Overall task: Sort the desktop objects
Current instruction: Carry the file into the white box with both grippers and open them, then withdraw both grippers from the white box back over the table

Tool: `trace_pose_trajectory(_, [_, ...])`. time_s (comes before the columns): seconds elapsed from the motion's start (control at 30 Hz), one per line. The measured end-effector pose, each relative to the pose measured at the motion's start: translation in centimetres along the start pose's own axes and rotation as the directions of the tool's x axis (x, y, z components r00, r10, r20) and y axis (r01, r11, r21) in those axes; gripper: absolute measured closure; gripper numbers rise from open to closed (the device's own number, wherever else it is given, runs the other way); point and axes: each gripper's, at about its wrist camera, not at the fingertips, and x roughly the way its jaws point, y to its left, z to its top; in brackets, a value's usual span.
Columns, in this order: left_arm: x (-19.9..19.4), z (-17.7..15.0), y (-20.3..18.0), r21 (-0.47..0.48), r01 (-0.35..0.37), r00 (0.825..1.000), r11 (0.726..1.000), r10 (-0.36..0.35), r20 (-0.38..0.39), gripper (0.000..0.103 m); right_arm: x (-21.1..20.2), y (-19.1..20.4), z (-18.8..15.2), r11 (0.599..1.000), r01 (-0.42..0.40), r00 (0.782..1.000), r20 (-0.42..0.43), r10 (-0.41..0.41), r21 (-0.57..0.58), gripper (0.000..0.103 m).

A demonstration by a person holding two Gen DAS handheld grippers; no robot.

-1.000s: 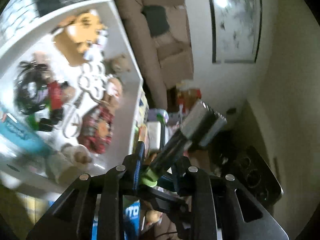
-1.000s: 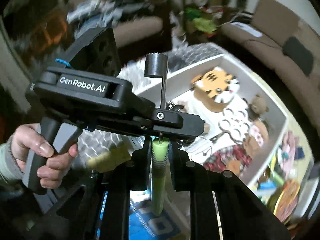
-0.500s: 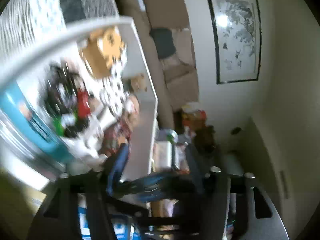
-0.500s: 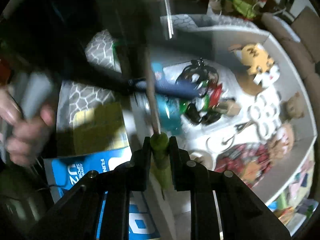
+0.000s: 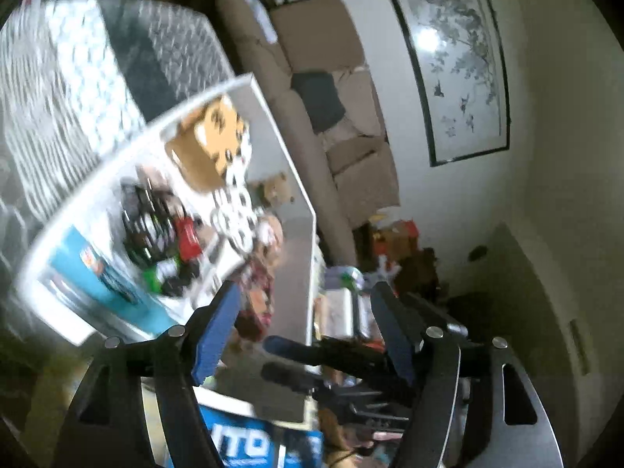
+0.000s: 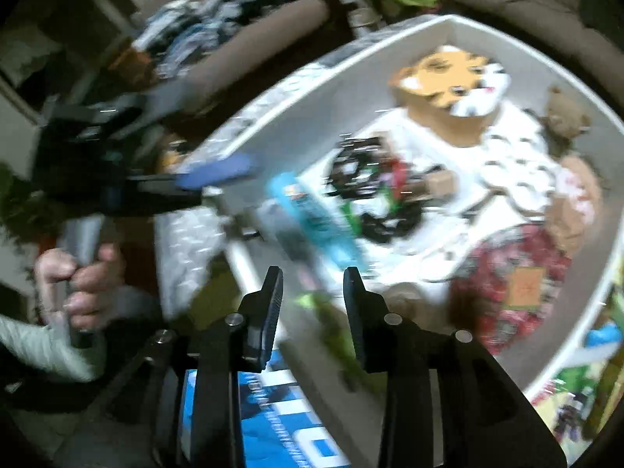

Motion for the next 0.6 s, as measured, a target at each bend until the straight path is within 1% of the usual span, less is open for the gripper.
trace_pose_trajectory(0.03, [-0.3, 0.1, -0.4, 0.025, -0.005, 1.000, 1.000, 0.005, 0.016, 0.032, 0.1, -0.5, 0.1, 0.999, 0.048, 0.999, -0.004, -0.048, 0.021, 0.072])
trace_pose_trajectory(0.07, [-0.4, 0.3, -0.6, 0.038, 0.007, 1.000, 0.999, -0.007, 0.013, 0.032, 0.2, -0.9, 0.2, 0.996, 0.075, 0.997, -0.009, -0.075, 0.037, 0.072])
trace_pose_trajectory(0.13, [0.3, 0.5, -0.4, 0.021, 0.030, 0.999, 0.999, -0.029, -0.032, 0.031, 0.3, -1.3, 0.3, 0.989, 0.141, 0.990, -0.016, -0.140, 0.044, 0.076])
trace_pose_trajectory(0.17, [0.9, 0.3, -0.2, 0.017, 0.027, 0.998, 0.999, -0.025, -0.064, 0.031, 0.5, -1.1, 0.3, 0.985, 0.170, 0.985, -0.022, -0.170, 0.032, 0.080])
trace_pose_trajectory(0.2, [1.4, 0.2, -0.1, 0.021, 0.019, 0.997, 1.000, -0.017, -0.080, 0.031, 0.7, -0.8, 0.3, 0.984, 0.180, 0.983, -0.027, -0.179, 0.015, 0.084])
trace_pose_trajectory(0.27, [2.9, -0.4, 0.1, 0.026, -0.002, 0.990, 1.000, 0.006, -0.139, 0.031, 1.1, 0.1, 0.4, 0.985, 0.169, 0.985, -0.043, -0.169, -0.022, 0.085])
trace_pose_trajectory(0.33, [3.9, -1.0, 0.4, 0.019, -0.003, 0.982, 1.000, 0.006, -0.186, 0.031, 1.5, 1.1, 0.4, 0.986, 0.159, 0.985, -0.064, -0.162, -0.059, 0.085])
trace_pose_trajectory(0.4, [4.2, -1.2, 0.3, 0.038, -0.015, 0.981, 0.999, 0.022, -0.194, 0.031, 2.3, 1.8, 0.3, 0.985, 0.146, 0.983, -0.099, -0.155, -0.092, 0.085])
trace_pose_trajectory(0.47, [4.3, -1.1, 0.2, 0.047, -0.017, 0.978, 0.999, 0.026, -0.205, 0.031, 2.9, 2.2, 0.0, 0.982, 0.141, 0.976, -0.148, -0.158, -0.123, 0.085])
trace_pose_trajectory(0.53, [4.3, -0.8, 0.3, 0.054, -0.023, 0.979, 0.998, 0.034, -0.199, 0.031, 3.3, 1.8, -0.5, 0.987, 0.123, 0.971, -0.192, -0.140, -0.101, 0.085])
trace_pose_trajectory(0.57, [4.5, -0.6, 0.3, 0.073, -0.044, 0.980, 0.996, 0.057, -0.192, 0.031, 3.5, 1.6, -0.8, 0.986, 0.134, 0.967, -0.204, -0.151, -0.094, 0.084])
trace_pose_trajectory(0.6, [4.7, -0.1, 0.5, 0.097, -0.080, 0.980, 0.992, 0.096, -0.176, 0.031, 3.7, 1.3, -1.0, 0.986, 0.145, 0.964, -0.214, -0.160, -0.085, 0.083])
